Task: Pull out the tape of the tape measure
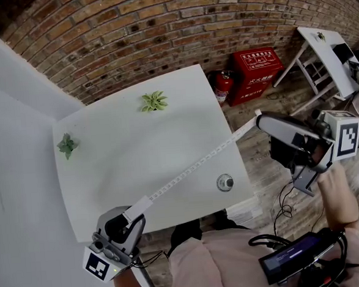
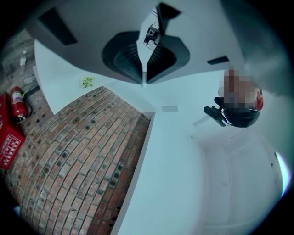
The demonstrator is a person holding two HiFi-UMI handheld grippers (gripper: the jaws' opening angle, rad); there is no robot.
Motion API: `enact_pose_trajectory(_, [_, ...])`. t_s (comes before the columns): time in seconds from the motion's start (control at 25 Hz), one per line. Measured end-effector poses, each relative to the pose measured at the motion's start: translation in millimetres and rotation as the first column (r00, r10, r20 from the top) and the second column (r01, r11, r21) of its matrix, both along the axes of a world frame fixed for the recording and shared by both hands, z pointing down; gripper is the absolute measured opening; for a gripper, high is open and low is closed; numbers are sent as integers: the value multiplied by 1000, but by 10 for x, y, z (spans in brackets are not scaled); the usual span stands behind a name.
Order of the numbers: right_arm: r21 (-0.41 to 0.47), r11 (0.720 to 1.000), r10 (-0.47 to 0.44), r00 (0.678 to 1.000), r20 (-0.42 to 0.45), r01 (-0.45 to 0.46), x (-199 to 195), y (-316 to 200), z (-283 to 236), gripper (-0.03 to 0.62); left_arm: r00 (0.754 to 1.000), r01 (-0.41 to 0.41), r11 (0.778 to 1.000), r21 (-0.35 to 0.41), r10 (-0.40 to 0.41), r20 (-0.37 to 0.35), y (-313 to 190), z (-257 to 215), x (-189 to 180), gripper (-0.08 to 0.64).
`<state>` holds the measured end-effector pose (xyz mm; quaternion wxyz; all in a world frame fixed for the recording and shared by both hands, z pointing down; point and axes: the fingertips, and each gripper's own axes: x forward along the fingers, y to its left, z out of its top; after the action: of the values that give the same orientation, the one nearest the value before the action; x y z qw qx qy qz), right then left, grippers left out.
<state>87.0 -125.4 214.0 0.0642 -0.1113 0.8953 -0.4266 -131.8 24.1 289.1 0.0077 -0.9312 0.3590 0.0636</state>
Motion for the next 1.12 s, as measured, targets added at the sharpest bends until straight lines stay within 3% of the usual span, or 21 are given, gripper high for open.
enact_pose_trajectory(1.12, [14,1000,9,1000,-3,-9,36,-23,5,32,1000,-1,1000,6,1,1,-10,6,8,95])
